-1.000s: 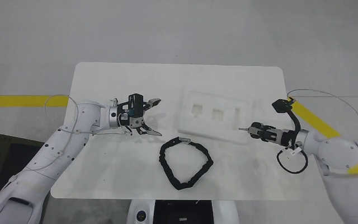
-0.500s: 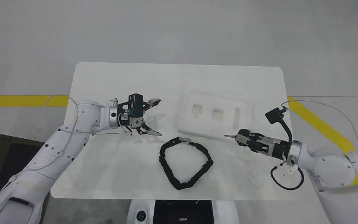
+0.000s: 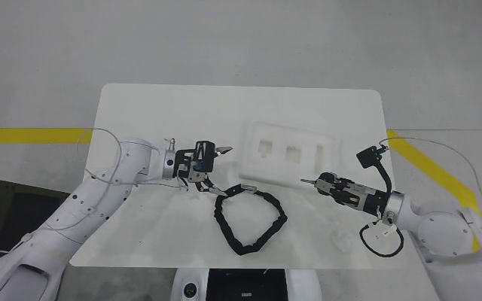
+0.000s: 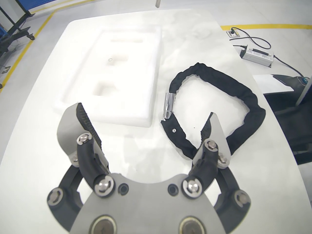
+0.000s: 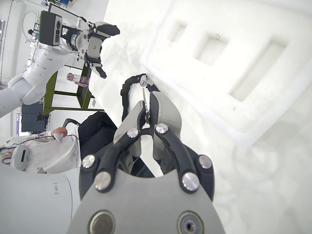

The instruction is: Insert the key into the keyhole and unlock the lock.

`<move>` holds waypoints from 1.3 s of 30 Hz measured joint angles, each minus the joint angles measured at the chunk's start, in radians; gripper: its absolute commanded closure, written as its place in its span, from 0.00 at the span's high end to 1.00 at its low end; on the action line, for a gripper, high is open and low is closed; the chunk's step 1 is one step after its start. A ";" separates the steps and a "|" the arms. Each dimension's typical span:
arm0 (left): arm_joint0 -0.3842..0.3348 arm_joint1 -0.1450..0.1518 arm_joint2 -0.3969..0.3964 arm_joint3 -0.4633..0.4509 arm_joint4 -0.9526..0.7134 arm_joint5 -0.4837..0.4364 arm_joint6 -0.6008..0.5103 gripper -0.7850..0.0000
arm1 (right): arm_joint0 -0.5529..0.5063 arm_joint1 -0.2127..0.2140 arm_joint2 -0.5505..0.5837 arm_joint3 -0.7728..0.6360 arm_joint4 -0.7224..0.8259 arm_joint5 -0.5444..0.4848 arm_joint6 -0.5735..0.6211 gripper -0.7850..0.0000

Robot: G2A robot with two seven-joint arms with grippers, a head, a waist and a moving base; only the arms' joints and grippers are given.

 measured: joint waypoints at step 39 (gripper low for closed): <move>-0.182 -0.066 0.358 0.105 0.072 0.000 0.074 0.78 | 0.000 0.000 0.000 0.000 0.000 0.000 0.000 0.00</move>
